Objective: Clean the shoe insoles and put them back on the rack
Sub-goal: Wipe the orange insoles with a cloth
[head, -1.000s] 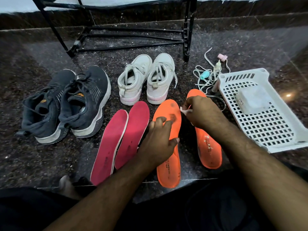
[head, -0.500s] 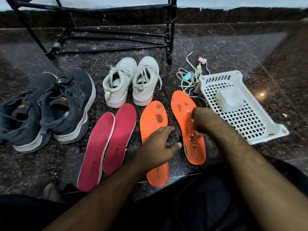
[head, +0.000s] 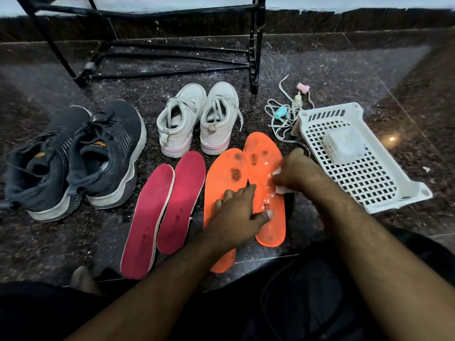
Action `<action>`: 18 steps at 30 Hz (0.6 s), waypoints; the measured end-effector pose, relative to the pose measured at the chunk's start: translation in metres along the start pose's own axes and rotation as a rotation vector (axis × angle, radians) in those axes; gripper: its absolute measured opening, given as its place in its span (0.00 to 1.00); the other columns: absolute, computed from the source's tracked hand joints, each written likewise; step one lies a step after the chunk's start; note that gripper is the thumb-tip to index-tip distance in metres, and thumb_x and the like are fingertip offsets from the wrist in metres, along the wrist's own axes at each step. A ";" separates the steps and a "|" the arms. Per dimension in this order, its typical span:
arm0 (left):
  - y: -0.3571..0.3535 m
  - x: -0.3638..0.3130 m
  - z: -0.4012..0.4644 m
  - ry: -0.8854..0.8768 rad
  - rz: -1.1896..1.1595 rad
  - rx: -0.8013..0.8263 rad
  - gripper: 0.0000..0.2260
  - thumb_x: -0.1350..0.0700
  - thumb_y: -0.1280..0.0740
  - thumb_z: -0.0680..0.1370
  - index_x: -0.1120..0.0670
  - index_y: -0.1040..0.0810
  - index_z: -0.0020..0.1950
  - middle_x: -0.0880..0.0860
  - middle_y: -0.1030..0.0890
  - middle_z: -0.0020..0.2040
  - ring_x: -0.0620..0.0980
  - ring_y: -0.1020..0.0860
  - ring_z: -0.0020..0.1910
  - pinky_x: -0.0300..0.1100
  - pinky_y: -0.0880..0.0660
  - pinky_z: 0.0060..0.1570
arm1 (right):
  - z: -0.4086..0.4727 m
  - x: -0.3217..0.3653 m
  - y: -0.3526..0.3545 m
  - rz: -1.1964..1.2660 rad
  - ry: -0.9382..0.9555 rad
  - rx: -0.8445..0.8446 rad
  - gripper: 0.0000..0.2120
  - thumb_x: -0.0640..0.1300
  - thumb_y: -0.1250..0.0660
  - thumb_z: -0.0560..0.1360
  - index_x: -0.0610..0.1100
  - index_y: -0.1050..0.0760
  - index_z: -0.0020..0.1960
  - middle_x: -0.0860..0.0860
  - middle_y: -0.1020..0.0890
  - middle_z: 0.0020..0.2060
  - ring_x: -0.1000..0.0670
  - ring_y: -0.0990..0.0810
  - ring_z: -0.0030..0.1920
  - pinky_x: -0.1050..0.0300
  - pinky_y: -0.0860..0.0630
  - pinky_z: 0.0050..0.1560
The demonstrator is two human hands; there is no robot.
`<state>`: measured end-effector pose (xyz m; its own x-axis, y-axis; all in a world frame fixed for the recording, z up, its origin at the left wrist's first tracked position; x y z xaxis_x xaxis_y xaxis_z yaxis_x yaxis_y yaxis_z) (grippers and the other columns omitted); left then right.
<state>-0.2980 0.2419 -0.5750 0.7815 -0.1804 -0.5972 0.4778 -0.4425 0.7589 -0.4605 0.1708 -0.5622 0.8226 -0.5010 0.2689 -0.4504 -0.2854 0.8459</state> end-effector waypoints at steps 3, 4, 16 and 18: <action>0.003 0.004 0.003 0.095 -0.545 0.005 0.20 0.50 0.32 0.81 0.48 0.34 0.71 0.43 0.24 0.60 0.42 0.25 0.54 0.32 0.28 0.54 | -0.005 0.003 0.006 0.071 0.061 -0.018 0.30 0.50 0.25 0.67 0.37 0.32 0.62 0.44 0.19 0.51 0.44 0.19 0.54 0.53 0.25 0.53; 0.002 0.003 0.003 0.135 -0.715 0.028 0.21 0.54 0.32 0.81 0.48 0.36 0.71 0.43 0.25 0.59 0.39 0.25 0.51 0.28 0.27 0.49 | -0.008 0.006 0.006 0.094 0.092 -0.008 0.27 0.51 0.25 0.65 0.38 0.27 0.59 0.45 0.18 0.49 0.44 0.18 0.51 0.53 0.23 0.52; 0.028 0.026 0.017 0.296 -1.092 -0.166 0.26 0.32 0.37 0.74 0.50 0.23 0.61 0.49 0.17 0.50 0.48 0.20 0.47 0.42 0.27 0.39 | -0.070 0.036 0.049 0.339 0.349 -0.005 0.09 0.48 0.31 0.73 0.47 0.26 0.51 0.51 0.20 0.39 0.50 0.20 0.41 0.56 0.24 0.42; 0.033 0.026 0.016 0.317 -1.280 -0.208 0.27 0.34 0.35 0.76 0.53 0.23 0.64 0.55 0.15 0.54 0.53 0.18 0.46 0.48 0.20 0.44 | -0.077 0.041 0.044 0.417 0.358 0.086 0.14 0.53 0.32 0.70 0.48 0.25 0.52 0.49 0.17 0.41 0.47 0.17 0.43 0.50 0.20 0.49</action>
<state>-0.2685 0.2082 -0.5697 -0.2148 0.4815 -0.8497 0.9696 0.0006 -0.2447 -0.4194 0.2006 -0.4786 0.6285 -0.2814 0.7251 -0.7774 -0.1960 0.5978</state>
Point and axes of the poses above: each hand's wrist, its own z-axis towards the middle knuckle, its own y-axis out of the back of the hand, x = y × z, the point moved 9 cm from there along z, towards the middle knuckle
